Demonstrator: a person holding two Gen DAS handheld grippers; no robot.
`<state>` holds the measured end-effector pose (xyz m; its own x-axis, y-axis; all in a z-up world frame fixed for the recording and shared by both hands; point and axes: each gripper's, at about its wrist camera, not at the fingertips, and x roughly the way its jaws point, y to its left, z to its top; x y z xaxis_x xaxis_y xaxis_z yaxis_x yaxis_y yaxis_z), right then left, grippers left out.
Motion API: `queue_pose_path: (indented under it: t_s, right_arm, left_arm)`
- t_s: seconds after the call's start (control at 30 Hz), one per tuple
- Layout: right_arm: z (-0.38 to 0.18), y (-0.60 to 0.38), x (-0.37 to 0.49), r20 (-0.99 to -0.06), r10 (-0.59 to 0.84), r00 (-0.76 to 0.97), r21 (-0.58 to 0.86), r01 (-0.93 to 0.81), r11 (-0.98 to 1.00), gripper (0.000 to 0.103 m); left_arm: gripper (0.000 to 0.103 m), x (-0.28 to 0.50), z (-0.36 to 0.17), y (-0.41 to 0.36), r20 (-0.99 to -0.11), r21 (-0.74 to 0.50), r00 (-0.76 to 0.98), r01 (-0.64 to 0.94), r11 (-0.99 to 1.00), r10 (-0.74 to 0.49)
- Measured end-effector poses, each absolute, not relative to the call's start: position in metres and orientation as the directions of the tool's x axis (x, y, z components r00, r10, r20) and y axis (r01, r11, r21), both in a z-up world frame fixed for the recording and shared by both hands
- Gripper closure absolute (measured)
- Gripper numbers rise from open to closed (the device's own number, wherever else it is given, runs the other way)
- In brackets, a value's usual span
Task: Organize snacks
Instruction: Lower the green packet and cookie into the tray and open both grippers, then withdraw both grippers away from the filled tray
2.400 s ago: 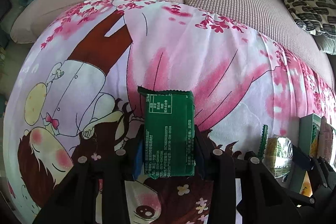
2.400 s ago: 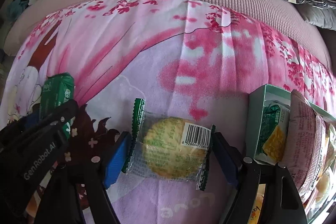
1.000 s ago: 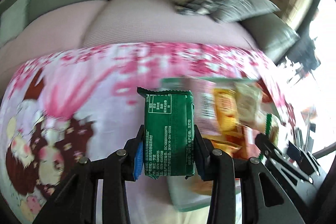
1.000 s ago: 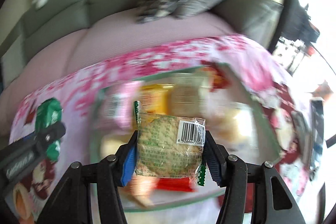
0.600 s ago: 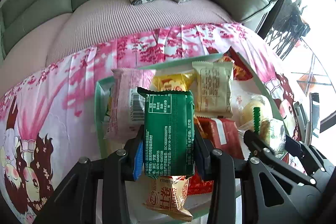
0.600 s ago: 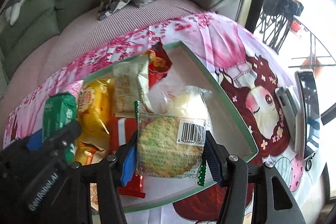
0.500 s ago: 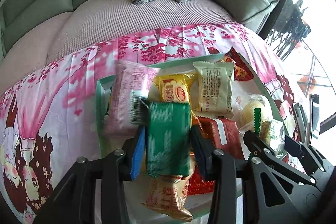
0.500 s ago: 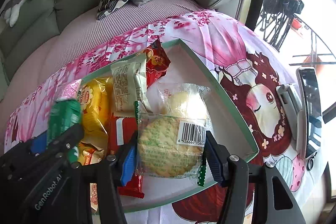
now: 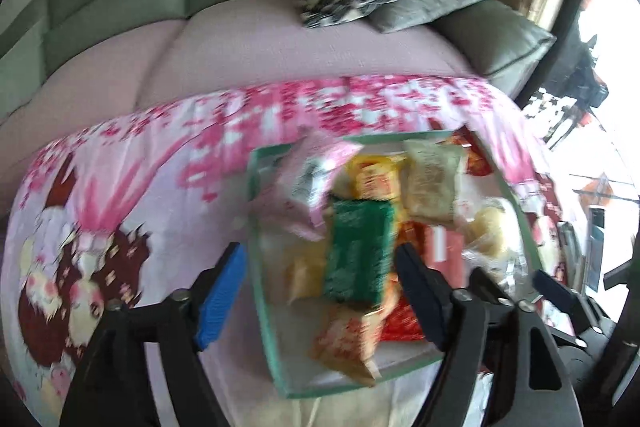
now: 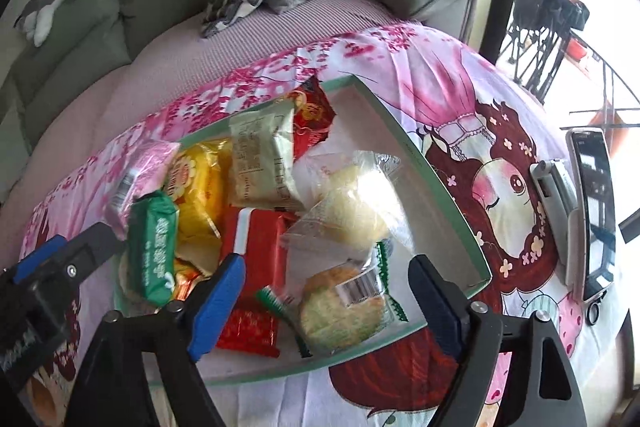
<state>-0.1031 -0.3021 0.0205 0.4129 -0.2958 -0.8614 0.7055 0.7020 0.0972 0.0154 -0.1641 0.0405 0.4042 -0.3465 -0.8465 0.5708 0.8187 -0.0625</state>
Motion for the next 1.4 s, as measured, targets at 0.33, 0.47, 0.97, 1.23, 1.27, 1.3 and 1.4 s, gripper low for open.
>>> queue_pose_path:
  t_s: [0.33,0.47,0.97,1.23,1.27,1.3,1.4]
  right_arm:
    - [0.026,-0.253,-0.114,-0.833,-0.294,0.469,0.077,0.624,0.778,0.000]
    - [0.019,-0.231,-0.117,-0.843,-0.281,0.458,0.051,0.590,0.806,0.000]
    - [0.016,-0.219,-0.118,-0.844,-0.298,0.445,0.013,0.573,0.820,0.000]
    - [0.016,-0.222,-0.117,-0.836,-0.301,0.459,0.021,0.574,0.818,0.000]
    - [0.016,-0.223,-0.116,-0.837,-0.299,0.459,0.023,0.574,0.819,0.000]
    - [0.015,-0.223,-0.116,-0.838,-0.298,0.457,0.021,0.574,0.819,0.000]
    - [0.015,-0.222,-0.116,-0.835,-0.301,0.460,0.022,0.575,0.818,0.000]
  left_arm:
    - [0.012,0.011,0.000,-0.084,-0.889,0.021,0.428,0.395,0.918,-0.164]
    - [0.012,0.001,-0.006,-0.061,-0.896,0.049,0.428,0.363,0.930,-0.120]
    - [0.012,-0.013,-0.004,-0.049,-0.899,0.090,0.430,0.364,0.927,-0.082]
    - [0.012,-0.013,-0.005,-0.053,-0.904,0.085,0.419,0.374,0.923,-0.087]
    - [0.012,-0.013,-0.006,-0.053,-0.905,0.085,0.417,0.373,0.924,-0.085]
    - [0.012,-0.012,-0.007,-0.053,-0.908,0.084,0.412,0.371,0.925,-0.083]
    - [0.012,-0.009,-0.010,-0.051,-0.915,0.077,0.395,0.359,0.930,-0.077]
